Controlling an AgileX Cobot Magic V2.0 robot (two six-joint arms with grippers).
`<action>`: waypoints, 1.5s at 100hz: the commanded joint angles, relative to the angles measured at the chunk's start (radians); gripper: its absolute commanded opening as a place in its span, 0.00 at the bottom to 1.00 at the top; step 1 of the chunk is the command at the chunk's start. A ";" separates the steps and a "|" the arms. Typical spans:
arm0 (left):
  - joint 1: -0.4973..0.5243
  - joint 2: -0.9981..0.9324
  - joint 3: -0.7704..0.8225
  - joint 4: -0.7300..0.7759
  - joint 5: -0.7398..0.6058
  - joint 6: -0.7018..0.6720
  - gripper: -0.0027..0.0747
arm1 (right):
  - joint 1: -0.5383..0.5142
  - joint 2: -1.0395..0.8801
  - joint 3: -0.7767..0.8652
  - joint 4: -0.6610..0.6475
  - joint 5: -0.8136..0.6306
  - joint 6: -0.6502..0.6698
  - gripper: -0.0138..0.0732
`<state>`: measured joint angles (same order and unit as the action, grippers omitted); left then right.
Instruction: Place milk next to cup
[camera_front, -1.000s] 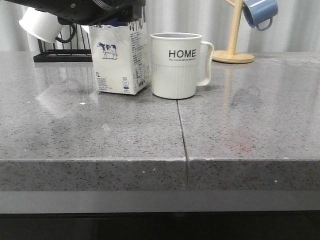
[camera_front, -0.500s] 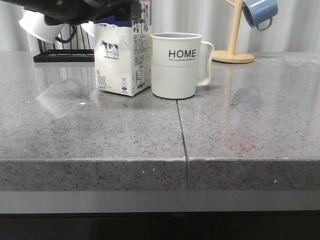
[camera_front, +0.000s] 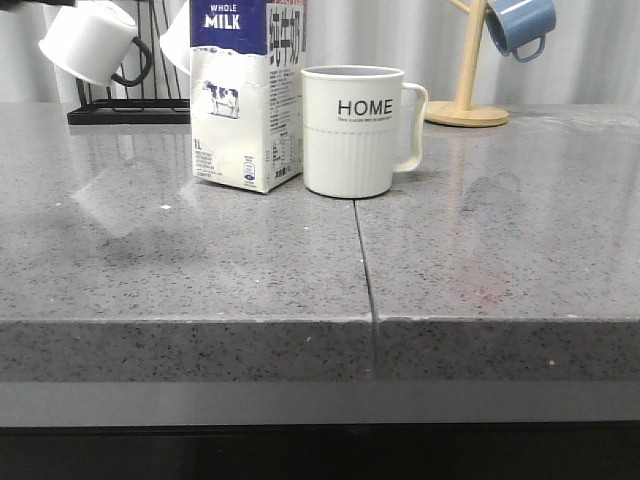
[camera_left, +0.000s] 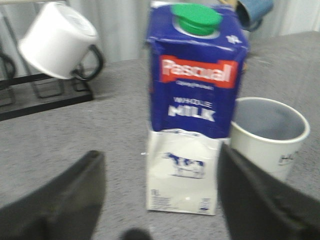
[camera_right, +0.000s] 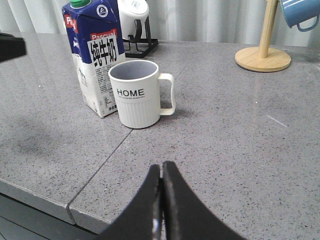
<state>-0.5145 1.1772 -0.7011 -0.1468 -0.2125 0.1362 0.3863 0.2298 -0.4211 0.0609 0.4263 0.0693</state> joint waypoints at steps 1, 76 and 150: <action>0.073 -0.085 -0.008 0.124 -0.025 -0.136 0.36 | -0.005 0.007 -0.025 -0.002 -0.074 0.001 0.08; 0.444 -0.642 0.255 0.250 0.250 -0.224 0.01 | -0.005 0.007 -0.025 -0.002 -0.074 0.001 0.08; 0.444 -1.046 0.569 0.252 0.265 -0.220 0.01 | -0.005 0.007 -0.025 -0.002 -0.074 0.001 0.08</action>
<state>-0.0715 0.1441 -0.1284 0.0998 0.1306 -0.0766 0.3863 0.2298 -0.4211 0.0609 0.4263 0.0693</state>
